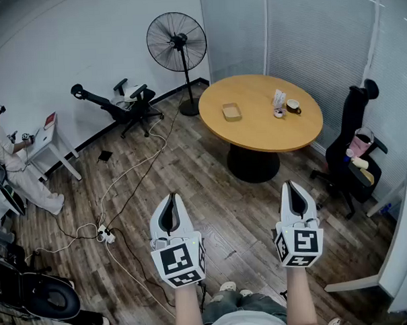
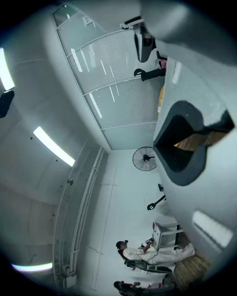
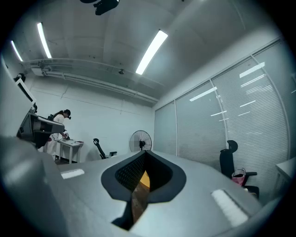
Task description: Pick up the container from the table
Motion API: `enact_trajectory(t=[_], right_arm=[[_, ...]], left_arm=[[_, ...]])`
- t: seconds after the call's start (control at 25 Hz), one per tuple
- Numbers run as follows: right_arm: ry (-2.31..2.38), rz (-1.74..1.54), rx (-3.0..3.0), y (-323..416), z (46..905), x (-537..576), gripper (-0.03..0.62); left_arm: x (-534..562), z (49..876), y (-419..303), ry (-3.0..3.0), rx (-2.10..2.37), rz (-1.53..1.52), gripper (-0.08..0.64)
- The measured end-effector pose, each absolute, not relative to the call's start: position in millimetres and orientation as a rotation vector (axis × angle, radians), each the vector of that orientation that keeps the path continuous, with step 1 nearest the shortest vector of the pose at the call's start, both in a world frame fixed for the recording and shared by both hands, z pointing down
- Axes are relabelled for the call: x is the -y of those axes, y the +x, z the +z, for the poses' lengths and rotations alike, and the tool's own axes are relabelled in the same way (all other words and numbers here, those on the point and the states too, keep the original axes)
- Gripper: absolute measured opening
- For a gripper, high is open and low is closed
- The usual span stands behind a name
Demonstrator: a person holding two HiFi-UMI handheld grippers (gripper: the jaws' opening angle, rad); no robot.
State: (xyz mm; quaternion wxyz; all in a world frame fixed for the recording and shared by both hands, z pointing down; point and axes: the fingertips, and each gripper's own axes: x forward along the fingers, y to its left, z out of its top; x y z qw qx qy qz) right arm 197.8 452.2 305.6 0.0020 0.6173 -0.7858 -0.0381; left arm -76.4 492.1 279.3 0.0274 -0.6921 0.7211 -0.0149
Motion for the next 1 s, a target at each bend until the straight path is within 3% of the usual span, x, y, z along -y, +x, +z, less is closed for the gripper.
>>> enact_trajectory(t=[0.84,0.92,1.0], right_arm=[[1.973,-0.087,2.454,186.1,309.1,-432.1,0.022],[1.985,-0.057,2.474,183.8,310.2,-427.7,0.059],[1.988,-0.037,2.501,179.0,310.6,-426.1,0.151]], left_arm=[[-469.9,286.6,-95.4,-2.144,-2.241,-0.035,0.001],[-464.6,287.4,-98.2,-2.148,-2.232,-0.035,0.002],[-461.2,288.4,-102.0,-2.154,-2.222,-0.037,0.001]])
